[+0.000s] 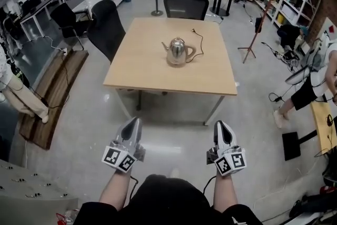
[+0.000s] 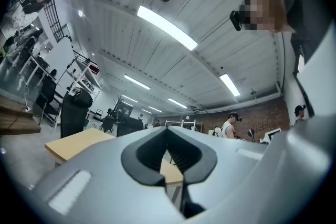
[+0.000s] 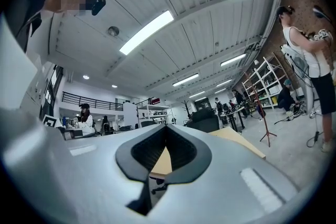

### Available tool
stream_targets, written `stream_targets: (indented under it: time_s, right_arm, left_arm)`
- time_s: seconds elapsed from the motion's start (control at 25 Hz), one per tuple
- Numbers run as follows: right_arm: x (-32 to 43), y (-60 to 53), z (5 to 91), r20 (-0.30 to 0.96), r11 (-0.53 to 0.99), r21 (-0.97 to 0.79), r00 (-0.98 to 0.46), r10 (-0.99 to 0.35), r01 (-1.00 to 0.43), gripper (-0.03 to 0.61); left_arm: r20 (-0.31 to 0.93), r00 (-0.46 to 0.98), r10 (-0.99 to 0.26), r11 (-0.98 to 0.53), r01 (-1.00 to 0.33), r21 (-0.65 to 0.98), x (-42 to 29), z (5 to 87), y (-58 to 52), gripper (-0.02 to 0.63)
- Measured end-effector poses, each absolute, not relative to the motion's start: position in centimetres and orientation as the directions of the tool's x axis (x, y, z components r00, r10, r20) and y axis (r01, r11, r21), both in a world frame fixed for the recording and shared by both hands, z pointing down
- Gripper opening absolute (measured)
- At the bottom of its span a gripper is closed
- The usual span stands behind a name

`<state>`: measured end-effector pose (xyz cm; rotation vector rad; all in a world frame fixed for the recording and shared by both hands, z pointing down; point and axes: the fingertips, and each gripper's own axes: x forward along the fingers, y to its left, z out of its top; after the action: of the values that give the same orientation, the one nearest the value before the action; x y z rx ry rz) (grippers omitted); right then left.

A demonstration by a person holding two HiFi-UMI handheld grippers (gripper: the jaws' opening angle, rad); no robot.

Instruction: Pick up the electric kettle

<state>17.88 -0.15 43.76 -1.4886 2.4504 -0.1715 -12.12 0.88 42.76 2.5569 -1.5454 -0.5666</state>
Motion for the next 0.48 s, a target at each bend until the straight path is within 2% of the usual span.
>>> stream_targets:
  time_s: [0.48]
  right_arm:
    - [19.9, -4.7, 43.6, -0.139, 0.513, -0.228, -0.494, -0.859, -0.828, 0.002]
  left_arm:
    - [-0.234, 0.363, -0.902, -0.421, -0.861, 0.287, -9.1, 43.3, -4.0, -0.002]
